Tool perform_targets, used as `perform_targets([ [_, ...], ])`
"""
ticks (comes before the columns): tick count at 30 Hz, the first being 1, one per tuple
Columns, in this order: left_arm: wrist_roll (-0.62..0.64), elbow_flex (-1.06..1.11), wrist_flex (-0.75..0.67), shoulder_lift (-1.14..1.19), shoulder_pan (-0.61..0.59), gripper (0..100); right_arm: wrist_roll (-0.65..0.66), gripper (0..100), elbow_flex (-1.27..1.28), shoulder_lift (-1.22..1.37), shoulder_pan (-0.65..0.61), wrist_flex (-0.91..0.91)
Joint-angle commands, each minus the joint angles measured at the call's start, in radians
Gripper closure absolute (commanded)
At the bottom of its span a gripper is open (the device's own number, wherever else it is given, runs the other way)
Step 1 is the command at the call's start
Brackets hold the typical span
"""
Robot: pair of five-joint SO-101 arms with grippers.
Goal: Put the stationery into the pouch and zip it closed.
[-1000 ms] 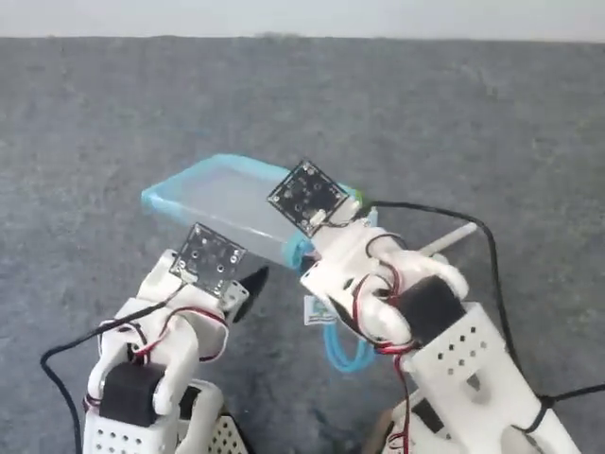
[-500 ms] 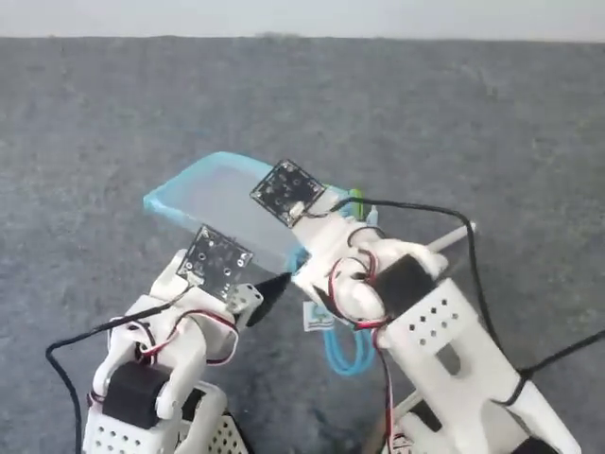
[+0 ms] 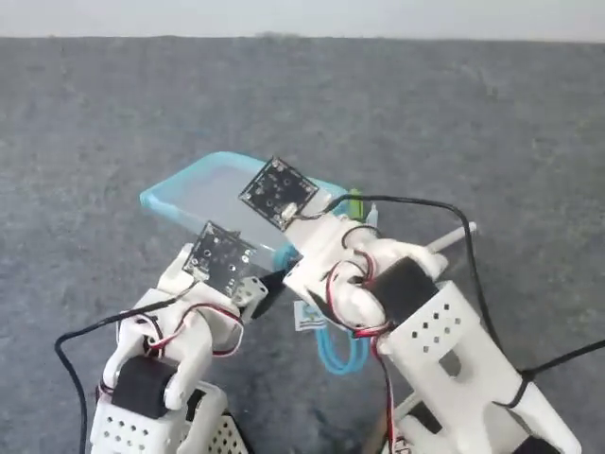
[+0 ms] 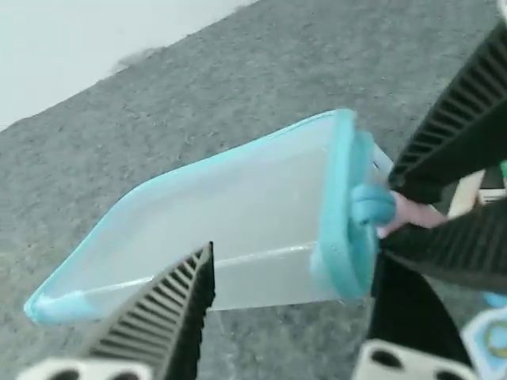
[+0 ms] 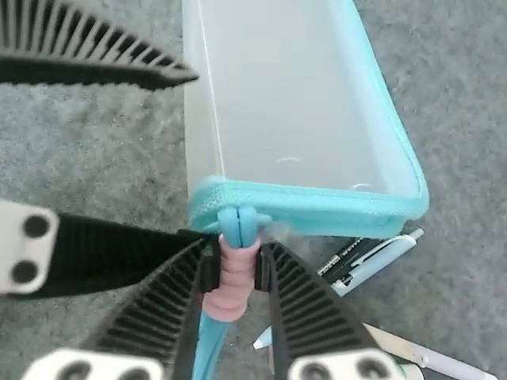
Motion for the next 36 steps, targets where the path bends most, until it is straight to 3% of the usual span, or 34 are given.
perform_targets([
  [1, 0.006, 0.008, -0.058, -0.02, -0.028, 70, 0.008, 99.1, -0.063, -0.012, -0.019, 0.028],
  [18, 0.009, 0.016, -0.072, -0.02, -0.075, 70, 0.017, 99.1, 0.015, -0.016, -0.015, 0.031],
  [23, 0.006, 0.016, -0.091, -0.02, -0.149, 72, 0.044, 99.1, 0.094, -0.093, 0.001, 0.024],
  [28, 0.009, 0.016, -0.095, -0.02, -0.153, 72, 0.069, 99.1, 0.176, -0.2, 0.059, 0.024],
  [36, 0.011, 0.016, -0.095, -0.02, -0.152, 72, 0.068, 99.1, 0.209, -0.234, 0.053, 0.018],
])
